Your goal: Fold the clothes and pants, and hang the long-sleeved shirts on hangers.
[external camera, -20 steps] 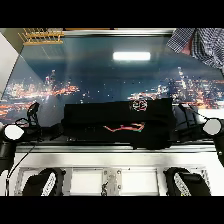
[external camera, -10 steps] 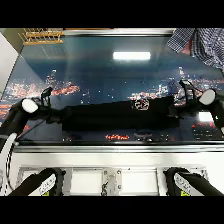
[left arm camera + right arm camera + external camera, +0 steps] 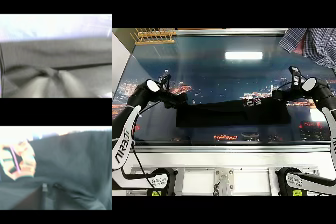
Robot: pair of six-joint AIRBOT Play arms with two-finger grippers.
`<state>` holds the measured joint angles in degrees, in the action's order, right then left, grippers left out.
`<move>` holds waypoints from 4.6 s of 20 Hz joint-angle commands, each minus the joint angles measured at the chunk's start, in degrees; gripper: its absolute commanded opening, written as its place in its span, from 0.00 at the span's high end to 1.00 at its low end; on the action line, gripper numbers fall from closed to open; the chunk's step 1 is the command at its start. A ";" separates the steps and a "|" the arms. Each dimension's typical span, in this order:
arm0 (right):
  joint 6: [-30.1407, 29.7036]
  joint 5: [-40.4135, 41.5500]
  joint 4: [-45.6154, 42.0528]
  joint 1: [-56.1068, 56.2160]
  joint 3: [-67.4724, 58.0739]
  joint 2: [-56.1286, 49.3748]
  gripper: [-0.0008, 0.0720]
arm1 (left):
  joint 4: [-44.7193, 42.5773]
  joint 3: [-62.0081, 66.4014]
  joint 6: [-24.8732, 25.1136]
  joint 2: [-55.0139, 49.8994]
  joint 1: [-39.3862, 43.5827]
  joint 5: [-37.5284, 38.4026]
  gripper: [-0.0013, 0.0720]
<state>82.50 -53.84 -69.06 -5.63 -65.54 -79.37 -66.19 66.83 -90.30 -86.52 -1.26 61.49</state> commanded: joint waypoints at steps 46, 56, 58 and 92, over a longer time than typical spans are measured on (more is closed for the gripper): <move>-4.39 -41.13 5.95 -9.51 -24.46 -1.40 0.97 | 4.92 23.65 -10.21 -22.32 37.70 -9.81 0.97; 0.48 -43.52 5.62 7.15 -35.95 -1.14 0.97 | 4.90 38.64 -10.25 -32.35 42.97 -5.57 0.98; 1.29 -42.95 5.60 8.52 -35.95 -1.14 0.97 | 4.85 38.64 -10.25 -32.06 41.92 -3.23 0.97; -4.52 -4.61 10.71 37.90 -24.59 -15.06 0.15 | -9.16 20.81 -4.63 10.14 1.57 5.42 0.98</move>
<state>78.96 -55.11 -50.17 37.98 -96.71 -99.92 -75.44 95.92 -95.00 -80.31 0.45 70.04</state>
